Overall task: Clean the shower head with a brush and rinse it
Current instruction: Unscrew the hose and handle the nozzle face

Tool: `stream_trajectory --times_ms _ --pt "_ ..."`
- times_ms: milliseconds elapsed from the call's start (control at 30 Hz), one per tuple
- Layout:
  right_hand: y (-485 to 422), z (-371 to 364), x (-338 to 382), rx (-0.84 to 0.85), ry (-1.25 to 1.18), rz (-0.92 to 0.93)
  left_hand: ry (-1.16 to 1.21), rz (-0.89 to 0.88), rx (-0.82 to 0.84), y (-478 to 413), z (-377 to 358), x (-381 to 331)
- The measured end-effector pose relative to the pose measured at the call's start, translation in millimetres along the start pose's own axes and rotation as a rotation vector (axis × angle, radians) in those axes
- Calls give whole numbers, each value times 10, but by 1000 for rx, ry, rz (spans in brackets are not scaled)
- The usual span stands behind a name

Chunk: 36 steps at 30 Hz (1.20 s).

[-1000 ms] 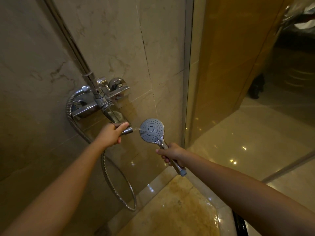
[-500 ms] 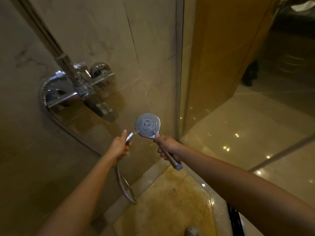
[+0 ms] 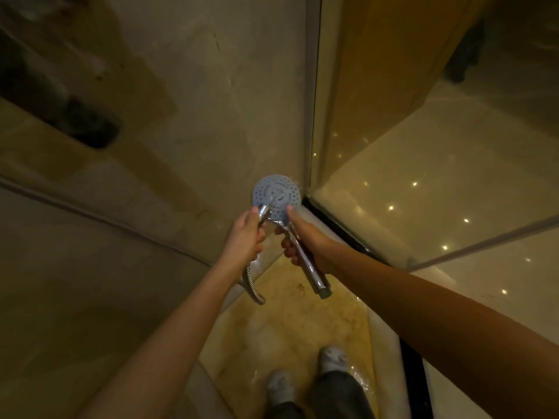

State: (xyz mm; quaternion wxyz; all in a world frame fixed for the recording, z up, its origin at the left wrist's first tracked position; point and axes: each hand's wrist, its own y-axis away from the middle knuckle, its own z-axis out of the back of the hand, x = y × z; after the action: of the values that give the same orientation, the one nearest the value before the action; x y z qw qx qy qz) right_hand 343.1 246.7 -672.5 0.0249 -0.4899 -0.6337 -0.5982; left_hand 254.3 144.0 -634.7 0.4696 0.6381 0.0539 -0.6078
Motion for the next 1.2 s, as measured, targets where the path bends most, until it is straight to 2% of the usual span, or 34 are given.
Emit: stream_trajectory --times_ms 167,300,500,667,900,1200 --pt "-209 197 -102 -10 125 -20 -35 15 -97 -193 46 220" --pt "-231 280 -70 -14 130 -22 -29 10 -100 -261 67 212" --pt "-199 342 98 5 128 -15 -148 -68 16 -270 -114 -8" --pt "-220 394 130 -14 69 -20 -200 -63 86 -251 -291 97" --pt "-222 473 16 7 34 -22 -87 16 -33 -300 -156 253" --pt "-272 441 -81 40 -10 -46 -51 -28 -86 -479 -203 -30"
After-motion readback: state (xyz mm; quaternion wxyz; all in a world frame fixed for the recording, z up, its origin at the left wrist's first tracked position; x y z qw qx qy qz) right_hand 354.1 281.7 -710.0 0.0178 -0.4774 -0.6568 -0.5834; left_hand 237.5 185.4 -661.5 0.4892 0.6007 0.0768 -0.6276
